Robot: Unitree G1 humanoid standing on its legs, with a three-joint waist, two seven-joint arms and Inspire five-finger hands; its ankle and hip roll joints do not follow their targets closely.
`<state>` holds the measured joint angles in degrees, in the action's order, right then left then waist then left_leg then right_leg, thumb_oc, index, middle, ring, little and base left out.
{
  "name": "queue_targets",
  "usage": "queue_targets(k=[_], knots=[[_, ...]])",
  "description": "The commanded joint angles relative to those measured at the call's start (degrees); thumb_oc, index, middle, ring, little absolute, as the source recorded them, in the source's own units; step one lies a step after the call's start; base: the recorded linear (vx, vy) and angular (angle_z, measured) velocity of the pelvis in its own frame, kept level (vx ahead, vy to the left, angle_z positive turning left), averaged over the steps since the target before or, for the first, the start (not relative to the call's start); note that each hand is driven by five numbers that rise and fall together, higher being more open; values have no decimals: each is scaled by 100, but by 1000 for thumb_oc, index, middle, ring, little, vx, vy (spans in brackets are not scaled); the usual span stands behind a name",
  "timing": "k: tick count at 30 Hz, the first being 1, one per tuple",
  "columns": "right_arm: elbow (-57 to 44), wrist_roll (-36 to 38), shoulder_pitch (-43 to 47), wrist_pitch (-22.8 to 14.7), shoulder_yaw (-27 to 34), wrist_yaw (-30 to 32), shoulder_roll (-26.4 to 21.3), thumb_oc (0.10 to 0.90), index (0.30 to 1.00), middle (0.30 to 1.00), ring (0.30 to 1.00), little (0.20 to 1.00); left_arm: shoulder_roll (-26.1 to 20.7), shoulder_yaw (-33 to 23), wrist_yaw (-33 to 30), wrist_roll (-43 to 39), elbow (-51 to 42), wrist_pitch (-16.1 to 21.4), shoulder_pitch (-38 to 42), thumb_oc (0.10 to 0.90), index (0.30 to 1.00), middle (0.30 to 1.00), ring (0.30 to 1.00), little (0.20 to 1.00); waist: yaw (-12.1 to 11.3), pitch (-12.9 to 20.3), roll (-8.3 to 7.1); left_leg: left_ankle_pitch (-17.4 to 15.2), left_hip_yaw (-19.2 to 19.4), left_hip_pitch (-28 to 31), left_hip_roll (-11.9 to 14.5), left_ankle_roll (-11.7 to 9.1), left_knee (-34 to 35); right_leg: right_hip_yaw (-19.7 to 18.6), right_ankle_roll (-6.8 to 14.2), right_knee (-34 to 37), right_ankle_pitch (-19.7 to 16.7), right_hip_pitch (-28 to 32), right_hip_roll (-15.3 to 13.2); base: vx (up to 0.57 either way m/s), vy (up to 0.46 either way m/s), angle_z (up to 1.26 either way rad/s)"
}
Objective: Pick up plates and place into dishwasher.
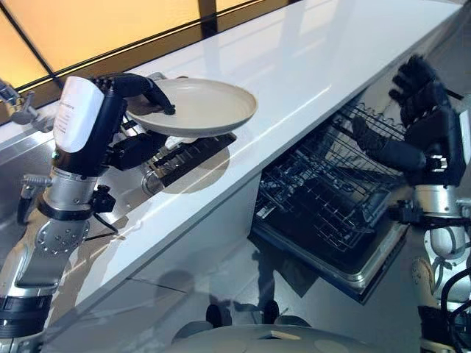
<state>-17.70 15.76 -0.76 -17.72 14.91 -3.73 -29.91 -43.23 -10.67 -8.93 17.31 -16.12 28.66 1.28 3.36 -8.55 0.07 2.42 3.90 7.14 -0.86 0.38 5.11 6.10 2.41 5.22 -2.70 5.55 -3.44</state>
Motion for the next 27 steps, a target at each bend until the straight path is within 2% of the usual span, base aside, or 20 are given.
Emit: queue_targets(k=[1, 5, 11, 16, 21, 24, 27], knots=[[-526, -1017, 844, -673, -78, 89, -599, 800, 900, 900, 900, 900, -143, -19, 169, -1003, 8, 11, 1097, 100, 300, 300, 300, 200, -83, 306, 107, -708, -165, 78, -385, 277, -11, 55, 215, -735, 763, -181, 351, -31, -9, -8], [-455, -2247, 1347, -683, -381, 398, -1016, 800, 900, 900, 900, 900, -168, 413, 661, -1432, 103, -192, 1533, 100, 300, 300, 300, 200, -117, 320, 101, -701, -182, 77, -375, 257, -11, 69, 209, -737, 768, -171, 353, -17, -7, -1], [-430, -2988, 2216, -443, -978, 187, -1528, 800, 900, 900, 900, 900, -195, 977, 1172, -1799, 259, -482, 2132, 100, 300, 300, 300, 200, -191, 367, 63, -663, -237, 51, -367, 207, -11, 111, 197, -700, 747, -143, 352, -10, -11, 2], [-416, -2880, 2581, -307, -1266, 43, -1710, 800, 900, 900, 900, 900, -270, 1191, 1260, -1870, 341, -558, 2347, 100, 300, 300, 300, 200, -240, 396, 37, -593, -269, 19, -364, 183, -11, 156, 182, -677, 695, -135, 355, 2, -16, 4], [-429, -2595, 2811, -255, -1529, -206, -1646, 800, 900, 900, 900, 900, -231, 1341, 1433, -1977, 383, -650, 2452, 100, 300, 300, 300, 200, -290, 415, 24, -580, -320, -2, -375, 194, -11, 190, 164, -681, 702, -139, 356, -10, -15, 6], [-479, -2256, 2913, -88, -1731, -649, -1565, 800, 900, 900, 900, 900, -166, 1443, 1479, -1943, 341, -719, 2464, 100, 300, 300, 300, 200, -307, 408, 17, -584, -343, 12, -382, 197, -13, 198, 159, -676, 708, -120, 353, 0, -3, 1], [-482, -1745, 3018, 239, -2039, -1209, -1542, 800, 900, 900, 900, 900, -143, 1572, 1485, -1902, 367, -723, 2520, 100, 300, 300, 300, 200, -324, 414, 9, -576, -357, 12, -379, 189, -11, 221, 155, -654, 706, -100, 345, 0, 0, 0]])
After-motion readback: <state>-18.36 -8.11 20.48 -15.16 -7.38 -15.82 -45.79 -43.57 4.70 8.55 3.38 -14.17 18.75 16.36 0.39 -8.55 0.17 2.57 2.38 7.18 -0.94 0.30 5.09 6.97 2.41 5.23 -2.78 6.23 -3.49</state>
